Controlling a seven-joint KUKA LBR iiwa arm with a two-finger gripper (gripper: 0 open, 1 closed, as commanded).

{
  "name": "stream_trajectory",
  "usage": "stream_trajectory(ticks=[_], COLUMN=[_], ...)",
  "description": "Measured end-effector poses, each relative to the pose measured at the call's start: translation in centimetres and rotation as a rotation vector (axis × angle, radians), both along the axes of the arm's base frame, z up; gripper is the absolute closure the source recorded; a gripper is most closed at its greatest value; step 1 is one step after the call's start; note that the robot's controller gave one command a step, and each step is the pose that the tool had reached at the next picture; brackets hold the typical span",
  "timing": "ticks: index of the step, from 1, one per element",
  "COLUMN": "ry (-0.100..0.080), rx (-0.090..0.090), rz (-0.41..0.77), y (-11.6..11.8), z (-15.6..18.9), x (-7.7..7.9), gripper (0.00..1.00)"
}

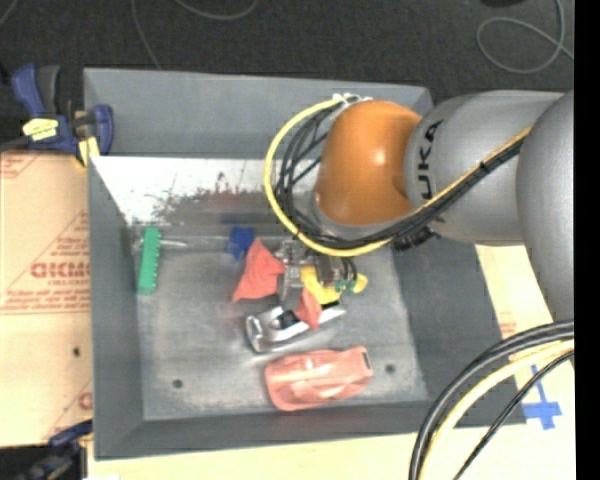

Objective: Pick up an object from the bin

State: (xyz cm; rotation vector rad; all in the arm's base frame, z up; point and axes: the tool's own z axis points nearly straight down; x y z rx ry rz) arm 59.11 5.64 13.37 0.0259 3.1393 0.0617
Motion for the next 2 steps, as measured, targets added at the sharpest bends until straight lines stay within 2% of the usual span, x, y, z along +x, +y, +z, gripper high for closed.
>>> stream_trajectory(ticks=[2], ry=[0.005], rx=[0.0], rz=[0.0], y=[-0.01], z=[0.87], x=[-0.12], gripper=[1.0])
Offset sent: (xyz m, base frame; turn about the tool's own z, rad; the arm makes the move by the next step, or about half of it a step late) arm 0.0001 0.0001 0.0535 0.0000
